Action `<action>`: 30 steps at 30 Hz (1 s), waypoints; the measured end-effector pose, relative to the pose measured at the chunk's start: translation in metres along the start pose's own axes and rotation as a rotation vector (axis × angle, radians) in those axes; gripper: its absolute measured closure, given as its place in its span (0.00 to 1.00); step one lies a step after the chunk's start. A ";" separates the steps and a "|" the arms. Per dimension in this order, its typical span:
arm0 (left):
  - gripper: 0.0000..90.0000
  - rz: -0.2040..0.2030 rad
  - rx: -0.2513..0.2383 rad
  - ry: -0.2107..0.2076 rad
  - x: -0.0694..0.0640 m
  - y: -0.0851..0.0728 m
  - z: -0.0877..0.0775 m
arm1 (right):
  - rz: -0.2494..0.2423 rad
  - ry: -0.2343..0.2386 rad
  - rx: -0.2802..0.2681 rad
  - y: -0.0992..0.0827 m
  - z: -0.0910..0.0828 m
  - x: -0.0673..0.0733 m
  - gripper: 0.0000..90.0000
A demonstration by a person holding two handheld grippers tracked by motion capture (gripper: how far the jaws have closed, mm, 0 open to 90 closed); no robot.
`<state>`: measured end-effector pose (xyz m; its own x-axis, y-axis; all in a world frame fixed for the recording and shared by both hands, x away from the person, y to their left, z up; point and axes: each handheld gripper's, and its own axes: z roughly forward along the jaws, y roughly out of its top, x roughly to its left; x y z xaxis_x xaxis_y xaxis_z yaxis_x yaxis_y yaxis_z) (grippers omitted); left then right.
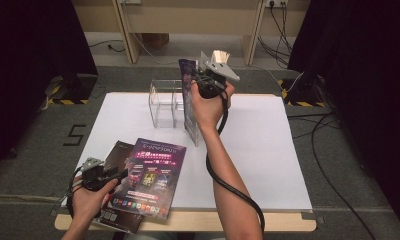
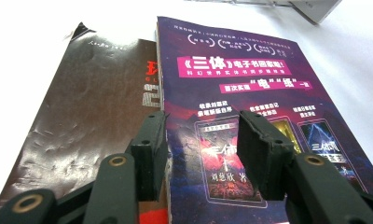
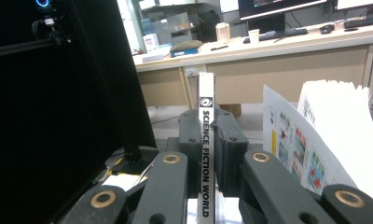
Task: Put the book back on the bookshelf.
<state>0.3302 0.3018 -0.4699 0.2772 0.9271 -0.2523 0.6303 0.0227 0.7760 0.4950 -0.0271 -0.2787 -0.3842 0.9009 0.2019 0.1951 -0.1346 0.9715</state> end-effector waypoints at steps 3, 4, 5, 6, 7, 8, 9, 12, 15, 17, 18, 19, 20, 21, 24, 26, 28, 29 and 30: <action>0.58 0.002 0.000 -0.001 0.000 0.000 0.000 | -0.006 -0.013 -0.016 0.005 0.008 0.001 0.93; 0.58 0.002 0.000 -0.001 0.000 0.000 0.000 | -0.004 -0.013 -0.020 0.006 0.010 0.001 0.93; 0.58 0.001 0.001 -0.002 0.000 0.000 0.000 | -0.005 -0.015 -0.025 0.007 0.013 0.001 0.93; 0.58 0.001 0.001 -0.002 0.000 0.000 0.000 | -0.005 -0.015 -0.025 0.007 0.013 0.001 0.93; 0.58 0.000 0.000 -0.003 0.000 0.000 -0.001 | -0.003 -0.017 -0.028 0.007 0.015 0.001 0.93; 0.58 0.000 0.001 -0.002 0.001 0.000 -0.001 | -0.005 -0.033 -0.039 0.006 0.018 0.001 0.93; 0.58 -0.002 0.000 -0.002 0.001 0.000 -0.001 | -0.007 -0.036 -0.038 0.006 0.022 0.001 0.93; 0.58 -0.003 -0.003 -0.001 0.001 0.000 -0.001 | -0.003 -0.044 -0.028 0.003 0.029 0.000 0.93; 0.58 -0.002 -0.003 0.000 0.002 0.000 -0.001 | -0.006 -0.054 -0.021 -0.003 0.034 -0.001 0.93; 0.58 -0.005 -0.004 -0.001 0.003 0.000 -0.001 | -0.005 -0.053 -0.021 -0.007 0.036 -0.001 0.93; 0.58 -0.005 -0.004 -0.001 0.003 0.000 -0.001 | -0.005 -0.053 -0.021 -0.007 0.036 -0.001 0.93; 0.58 -0.005 -0.004 0.001 0.003 -0.001 -0.001 | -0.015 -0.061 -0.031 -0.008 0.034 0.000 0.93; 0.58 -0.006 -0.002 0.001 0.003 -0.001 -0.001 | -0.015 -0.060 -0.031 -0.009 0.033 0.000 0.93; 0.58 -0.006 -0.002 0.000 0.003 -0.001 -0.001 | -0.022 -0.062 -0.032 -0.009 0.031 0.001 0.93; 0.58 -0.003 -0.002 0.001 0.003 -0.001 -0.001 | -0.040 -0.071 -0.036 -0.012 0.025 0.003 0.93; 0.58 -0.005 0.000 0.003 0.003 -0.001 -0.001 | -0.056 -0.070 -0.045 -0.017 0.016 0.005 0.92; 0.58 -0.005 0.001 0.004 0.003 -0.002 -0.001 | -0.064 -0.068 -0.046 -0.021 0.005 0.006 0.92; 0.58 -0.004 0.002 0.005 0.003 -0.002 -0.001 | -0.068 -0.065 -0.046 -0.024 0.000 0.007 0.92; 0.58 -0.003 0.000 0.005 0.002 -0.002 -0.001 | -0.076 -0.058 -0.045 -0.030 -0.012 0.008 0.92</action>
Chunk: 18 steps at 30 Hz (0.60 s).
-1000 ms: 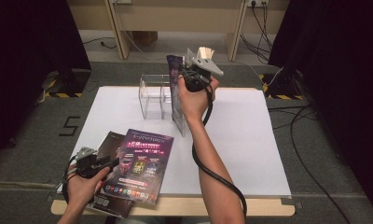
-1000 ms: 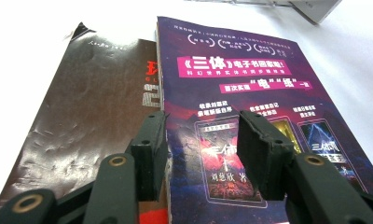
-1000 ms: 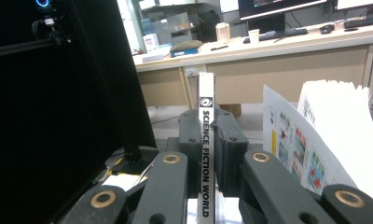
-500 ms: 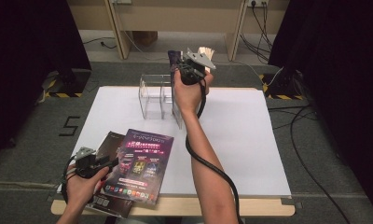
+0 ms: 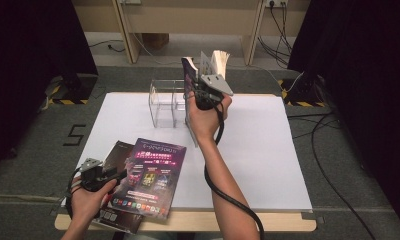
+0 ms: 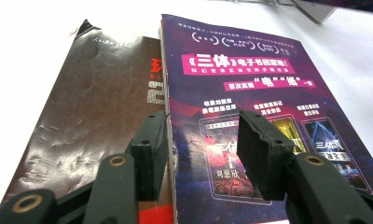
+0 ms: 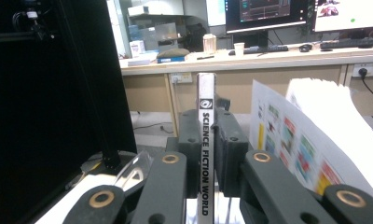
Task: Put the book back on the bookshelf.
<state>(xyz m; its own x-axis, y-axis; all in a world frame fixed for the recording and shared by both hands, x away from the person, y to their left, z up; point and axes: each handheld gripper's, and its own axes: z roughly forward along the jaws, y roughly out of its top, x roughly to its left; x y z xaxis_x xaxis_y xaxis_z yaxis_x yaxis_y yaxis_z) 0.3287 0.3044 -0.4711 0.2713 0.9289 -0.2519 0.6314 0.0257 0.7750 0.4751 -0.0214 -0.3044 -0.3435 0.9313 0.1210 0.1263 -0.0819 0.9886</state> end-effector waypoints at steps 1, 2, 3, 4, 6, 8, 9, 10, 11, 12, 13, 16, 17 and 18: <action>0.58 0.001 -0.001 0.001 0.000 0.000 0.000 | 0.001 0.008 0.003 -0.002 -0.004 0.000 0.92; 0.58 0.001 -0.001 0.001 0.000 0.000 0.000 | 0.001 0.008 0.003 -0.002 -0.004 0.000 0.92; 0.58 0.001 -0.001 0.000 -0.001 0.000 0.000 | -0.001 0.013 0.012 -0.007 -0.018 0.000 0.92; 0.58 0.001 -0.001 0.000 -0.001 0.000 0.000 | 0.004 0.022 0.014 -0.008 -0.021 -0.001 0.92; 0.58 0.002 -0.001 0.000 -0.002 0.000 0.000 | 0.008 0.022 0.021 -0.010 -0.027 -0.001 0.92; 0.58 0.002 0.000 0.000 -0.002 0.000 -0.001 | 0.019 0.036 0.031 -0.016 -0.037 -0.003 0.91; 0.58 0.003 -0.001 0.001 -0.002 0.001 -0.001 | 0.019 0.034 0.054 -0.022 -0.044 -0.005 0.91; 0.58 0.003 -0.002 0.000 -0.002 0.001 -0.001 | 0.026 0.044 0.059 -0.025 -0.046 -0.007 0.91; 0.58 0.003 -0.003 0.000 -0.002 0.001 -0.001 | 0.038 0.046 0.066 -0.029 -0.050 -0.009 0.91; 0.58 0.002 -0.003 0.001 -0.002 0.001 -0.002 | 0.038 0.046 0.066 -0.029 -0.050 -0.009 0.91; 0.58 0.001 -0.003 0.001 -0.002 0.000 -0.001 | 0.056 0.054 0.064 -0.033 -0.055 -0.013 0.91; 0.58 0.002 -0.001 0.000 -0.003 0.000 -0.001 | 0.049 0.059 0.072 -0.036 -0.060 -0.014 0.91; 0.58 0.002 -0.001 0.000 -0.003 0.000 -0.001 | 0.046 0.060 0.074 -0.036 -0.060 -0.014 0.91; 0.58 0.002 -0.001 0.000 -0.003 0.000 -0.001 | 0.046 0.060 0.074 -0.036 -0.060 -0.014 0.91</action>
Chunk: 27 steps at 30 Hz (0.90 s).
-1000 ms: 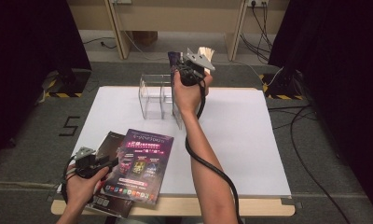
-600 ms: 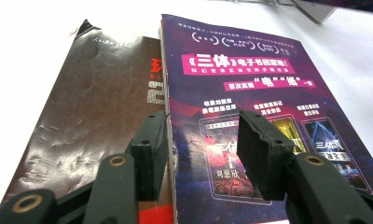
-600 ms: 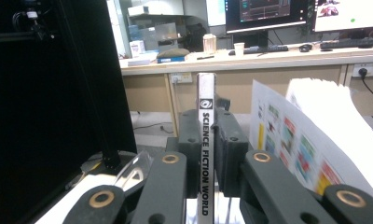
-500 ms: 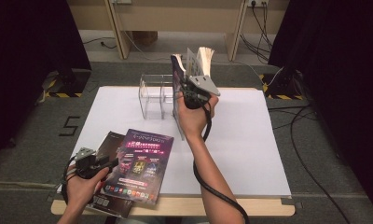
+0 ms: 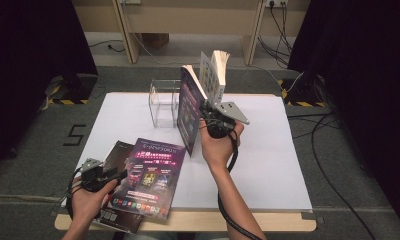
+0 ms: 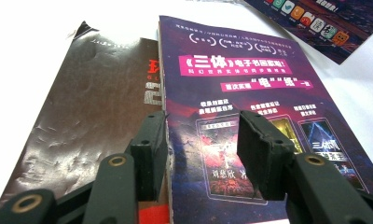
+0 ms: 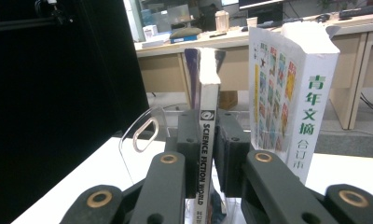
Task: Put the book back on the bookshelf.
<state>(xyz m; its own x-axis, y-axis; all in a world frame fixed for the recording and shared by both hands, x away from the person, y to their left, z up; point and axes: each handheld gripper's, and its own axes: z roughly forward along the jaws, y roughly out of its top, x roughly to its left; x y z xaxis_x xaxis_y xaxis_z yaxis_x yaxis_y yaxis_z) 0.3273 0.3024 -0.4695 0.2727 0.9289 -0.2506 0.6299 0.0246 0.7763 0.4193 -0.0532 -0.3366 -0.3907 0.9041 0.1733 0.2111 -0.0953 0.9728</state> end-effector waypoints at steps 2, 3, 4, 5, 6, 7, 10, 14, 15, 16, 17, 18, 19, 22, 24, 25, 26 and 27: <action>0.58 -0.001 -0.003 0.000 0.000 0.000 -0.001 | -0.005 -0.004 0.006 0.000 -0.001 -0.002 0.90; 0.58 -0.001 -0.003 0.000 0.000 0.000 -0.001 | -0.007 -0.008 0.011 0.000 -0.001 -0.002 0.88; 0.58 -0.001 -0.003 0.000 0.000 0.000 -0.001 | -0.007 -0.008 0.011 0.000 -0.001 -0.002 0.88; 0.58 -0.001 -0.002 -0.001 0.000 0.000 -0.001 | -0.010 -0.007 0.015 0.001 -0.001 -0.002 0.87; 0.58 -0.001 -0.002 -0.001 0.000 0.000 -0.001 | -0.005 -0.001 0.030 0.001 0.000 -0.003 0.86; 0.58 0.001 0.000 -0.002 0.000 0.000 0.000 | -0.011 -0.004 0.049 0.000 0.002 -0.003 0.86; 0.58 0.000 -0.001 -0.003 -0.001 0.000 0.000 | -0.011 -0.006 0.060 0.000 0.002 -0.003 0.86; 0.58 0.000 -0.001 -0.004 -0.001 0.000 0.000 | -0.014 -0.024 0.085 0.003 0.002 -0.005 0.88; 0.58 0.000 -0.001 -0.004 -0.001 0.000 0.000 | -0.014 -0.027 0.096 0.004 0.002 -0.005 0.89; 0.58 0.000 -0.001 -0.004 -0.001 0.000 0.000 | -0.010 -0.028 0.104 0.005 0.002 -0.006 0.90; 0.58 0.001 0.000 -0.005 -0.001 0.000 0.000 | -0.002 -0.033 0.117 0.006 0.002 -0.006 0.91; 0.58 0.000 -0.001 -0.005 -0.001 0.000 0.000 | -0.002 -0.033 0.117 0.006 0.002 -0.006 0.91; 0.58 0.000 0.000 -0.005 -0.001 0.000 0.000 | 0.010 -0.038 0.150 0.010 0.003 -0.007 0.91; 0.58 0.001 0.000 -0.006 -0.002 0.000 0.000 | 0.011 -0.043 0.187 0.014 0.004 -0.007 0.92; 0.58 0.004 -0.001 -0.007 -0.002 0.001 0.000 | 0.014 -0.042 0.214 0.018 0.006 -0.006 0.92; 0.58 0.005 -0.001 -0.007 -0.002 0.001 0.000 | 0.014 -0.046 0.219 0.018 0.006 -0.006 0.92; 0.58 0.006 -0.001 -0.007 -0.002 0.001 0.000 | 0.014 -0.046 0.219 0.018 0.006 -0.006 0.92; 0.58 0.006 -0.001 -0.007 -0.002 0.001 0.000 | 0.025 -0.047 0.221 0.018 0.006 -0.006 0.92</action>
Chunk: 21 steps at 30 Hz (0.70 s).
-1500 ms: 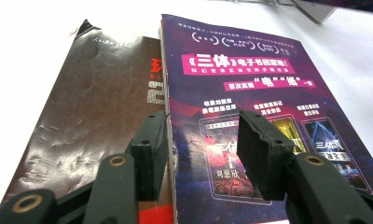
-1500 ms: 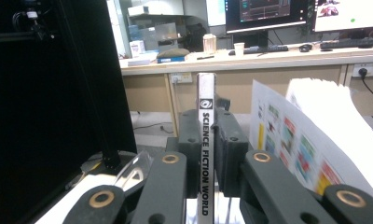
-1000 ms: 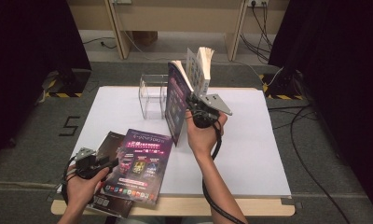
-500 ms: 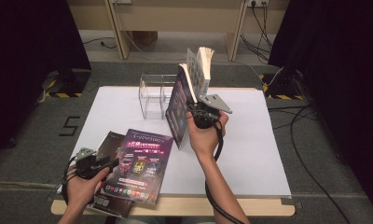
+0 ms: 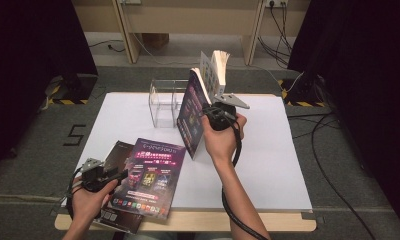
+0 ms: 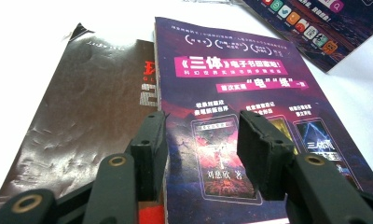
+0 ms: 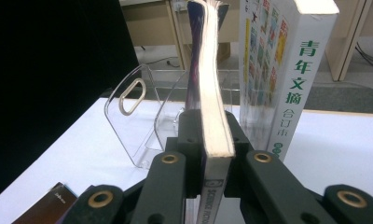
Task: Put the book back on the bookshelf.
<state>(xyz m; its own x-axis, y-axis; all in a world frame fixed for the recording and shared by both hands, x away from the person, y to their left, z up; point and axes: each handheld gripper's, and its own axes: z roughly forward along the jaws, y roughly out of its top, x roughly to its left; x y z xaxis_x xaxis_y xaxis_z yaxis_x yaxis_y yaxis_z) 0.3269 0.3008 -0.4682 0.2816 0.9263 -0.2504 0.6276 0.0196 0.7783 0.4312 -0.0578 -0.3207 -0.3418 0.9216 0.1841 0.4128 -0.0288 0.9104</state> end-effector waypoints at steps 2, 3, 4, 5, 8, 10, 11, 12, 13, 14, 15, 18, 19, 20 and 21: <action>0.58 0.000 0.000 0.000 0.000 0.000 0.000 | 0.002 0.001 -0.003 0.000 0.000 0.000 0.92; 0.58 0.000 0.000 0.000 0.000 0.000 0.000 | 0.003 0.000 -0.006 0.000 0.001 0.000 0.92; 0.58 0.000 0.000 0.000 0.000 0.000 0.000 | 0.004 0.000 -0.008 0.000 0.001 0.001 0.92; 0.58 0.000 0.000 0.000 0.000 0.000 0.000 | 0.004 0.000 -0.008 0.000 0.001 0.001 0.92; 0.58 -0.001 -0.002 0.002 0.000 0.000 0.000 | -0.013 0.004 -0.034 0.001 0.001 0.003 0.92; 0.58 -0.002 -0.003 0.004 0.001 0.000 -0.001 | -0.046 0.006 -0.066 0.003 0.001 0.010 0.92; 0.58 -0.002 -0.003 0.004 0.001 0.000 -0.001 | -0.046 0.006 -0.066 0.003 0.001 0.010 0.92; 0.58 -0.002 -0.003 0.003 0.001 0.000 -0.001 | -0.057 0.001 -0.082 0.003 0.003 0.012 0.92; 0.58 -0.003 -0.004 0.003 0.001 0.000 -0.001 | -0.062 -0.001 -0.084 0.004 0.004 0.013 0.92; 0.58 -0.003 -0.004 0.004 0.002 0.000 -0.001 | -0.060 -0.001 -0.085 0.004 0.006 0.013 0.92; 0.58 -0.004 -0.004 0.004 0.002 0.000 -0.001 | -0.063 0.000 -0.089 0.005 0.008 0.014 0.92; 0.58 -0.005 -0.005 0.005 0.002 0.000 -0.002 | -0.068 0.000 -0.097 0.007 0.010 0.015 0.92; 0.58 -0.006 -0.006 0.005 0.002 0.000 -0.002 | -0.069 0.000 -0.102 0.009 0.012 0.015 0.92; 0.58 -0.006 -0.006 0.005 0.002 0.001 -0.002 | -0.071 -0.001 -0.111 0.011 0.014 0.016 0.92; 0.58 -0.006 -0.006 0.005 0.002 0.000 -0.002 | -0.071 -0.001 -0.111 0.011 0.014 0.016 0.92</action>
<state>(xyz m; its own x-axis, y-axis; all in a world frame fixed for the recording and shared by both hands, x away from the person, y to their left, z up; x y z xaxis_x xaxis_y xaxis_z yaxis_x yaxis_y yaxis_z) 0.3267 0.3036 -0.4675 0.2737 0.9282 -0.2522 0.6247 0.0278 0.7803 0.4421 -0.0377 -0.3135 -0.3660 0.9231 0.1178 0.2918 -0.0064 0.9565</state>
